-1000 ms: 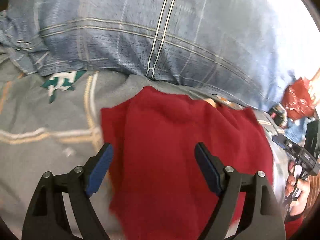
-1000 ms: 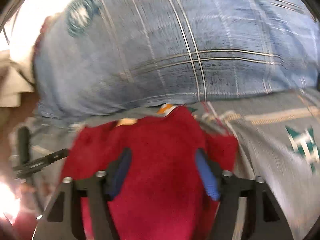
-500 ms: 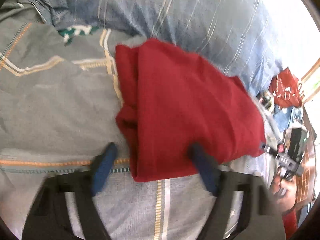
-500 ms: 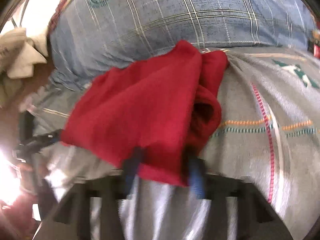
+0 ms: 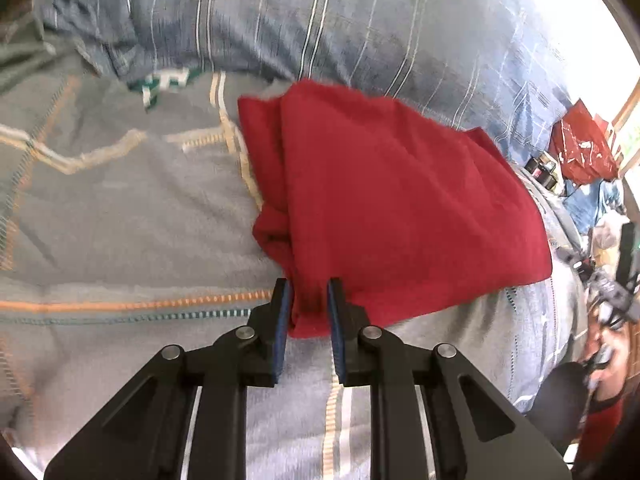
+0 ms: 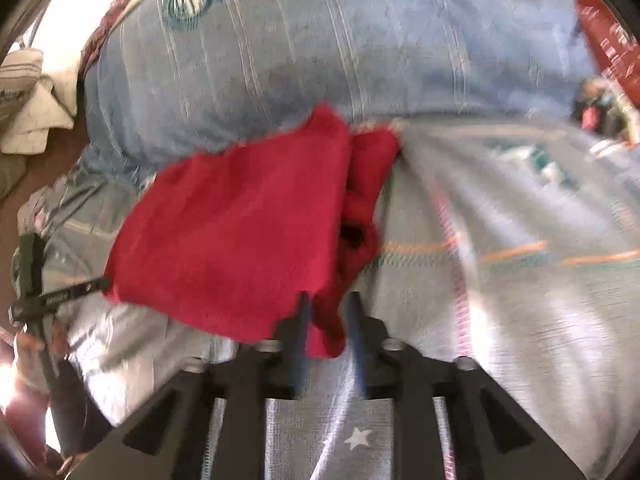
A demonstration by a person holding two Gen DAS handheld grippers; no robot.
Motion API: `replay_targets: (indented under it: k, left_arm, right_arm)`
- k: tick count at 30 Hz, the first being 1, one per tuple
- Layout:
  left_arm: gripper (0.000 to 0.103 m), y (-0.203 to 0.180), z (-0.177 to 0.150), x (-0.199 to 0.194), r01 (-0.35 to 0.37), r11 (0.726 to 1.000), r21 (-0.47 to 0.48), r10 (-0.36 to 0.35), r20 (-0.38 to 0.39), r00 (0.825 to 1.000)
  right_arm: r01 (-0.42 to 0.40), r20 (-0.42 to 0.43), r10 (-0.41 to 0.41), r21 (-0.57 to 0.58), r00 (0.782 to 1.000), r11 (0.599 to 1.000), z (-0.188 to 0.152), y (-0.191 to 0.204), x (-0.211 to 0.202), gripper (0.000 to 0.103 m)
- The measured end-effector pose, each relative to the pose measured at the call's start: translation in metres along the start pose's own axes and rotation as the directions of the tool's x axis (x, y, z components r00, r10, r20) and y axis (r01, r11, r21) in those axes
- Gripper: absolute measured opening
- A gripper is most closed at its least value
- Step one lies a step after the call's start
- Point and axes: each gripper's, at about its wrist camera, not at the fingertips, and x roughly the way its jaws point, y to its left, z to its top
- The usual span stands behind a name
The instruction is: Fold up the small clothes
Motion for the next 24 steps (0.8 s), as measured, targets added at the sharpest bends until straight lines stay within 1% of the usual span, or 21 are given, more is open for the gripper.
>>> replay_targets:
  k: [1,2,3,4,6,9,10,11,13,16,17,19,20,22,24]
  left_arm:
    - [0.022,-0.004,0.002,-0.005,-0.002,1.0,0.009,0.002,0.019,1.0]
    - [0.026,-0.007,0.006,-0.008,-0.005,1.0,0.015,0.005,0.037,0.999]
    - [0.036,-0.011,0.008,-0.01,-0.012,1.0,0.022,0.011,0.053,0.999]
    - [0.042,-0.016,0.011,-0.012,-0.018,0.999,0.032,0.016,0.077,0.997]
    - [0.047,-0.026,0.016,-0.009,-0.02,0.999,0.041,0.015,0.109,0.994]
    - [0.048,-0.029,0.022,0.007,-0.004,1.0,0.014,0.002,0.101,0.995]
    - [0.048,-0.03,0.022,0.012,-0.006,1.0,0.006,0.006,0.096,0.995]
    - [0.048,-0.03,0.024,0.019,-0.011,1.0,-0.001,0.011,0.086,0.996]
    - [0.048,-0.031,0.024,0.026,-0.018,1.0,0.002,0.018,0.088,0.996]
    - [0.048,-0.031,0.024,0.031,-0.037,0.999,0.026,0.034,0.112,0.993]
    - [0.049,-0.032,0.023,0.031,-0.041,0.999,0.032,0.037,0.125,0.992]
    - [0.059,-0.032,0.024,0.034,-0.049,0.998,0.045,0.042,0.136,0.99]
    - [0.061,-0.032,0.024,0.036,-0.069,0.996,0.05,0.062,0.141,0.988]
    - [0.061,-0.03,0.025,0.042,-0.08,0.995,0.057,0.073,0.121,0.99]
    - [0.061,-0.027,0.024,0.044,-0.079,0.996,0.052,0.072,0.123,0.99]
  right_arm:
    - [-0.016,0.017,0.016,-0.015,1.0,1.0,0.005,0.005,-0.006,0.056]
    - [-0.044,0.028,0.045,-0.032,0.999,0.999,0.013,0.015,-0.011,0.056]
    - [-0.059,0.033,0.06,-0.045,0.998,0.997,0.02,0.025,-0.011,0.056]
    - [-0.074,0.035,0.076,-0.063,0.997,0.995,0.027,0.036,-0.008,0.056]
    - [-0.099,0.03,0.103,-0.103,0.994,0.99,0.04,0.06,0.008,0.056]
    - [-0.091,0.006,0.094,-0.18,0.996,0.979,0.058,0.097,0.043,0.053]
    - [-0.103,-0.017,0.101,-0.199,0.995,0.975,0.067,0.112,0.064,0.053]
    - [-0.115,-0.031,0.111,-0.199,0.993,0.973,0.071,0.119,0.076,0.052]
    - [-0.124,-0.057,0.115,-0.195,0.992,0.973,0.08,0.134,0.106,0.046]
    - [-0.119,-0.1,0.1,-0.204,0.99,0.972,0.093,0.155,0.155,0.045]
    - [-0.115,-0.11,0.094,-0.207,0.989,0.972,0.096,0.16,0.166,0.045]
    - [-0.094,-0.135,0.067,-0.206,0.989,0.974,0.102,0.169,0.193,0.048]
    - [-0.089,-0.147,0.06,-0.198,0.987,0.976,0.104,0.17,0.205,0.048]
    - [-0.078,-0.138,0.052,-0.192,0.989,0.978,0.109,0.173,0.218,0.048]
    - [-0.063,-0.148,0.036,-0.184,0.988,0.981,0.112,0.175,0.227,0.048]
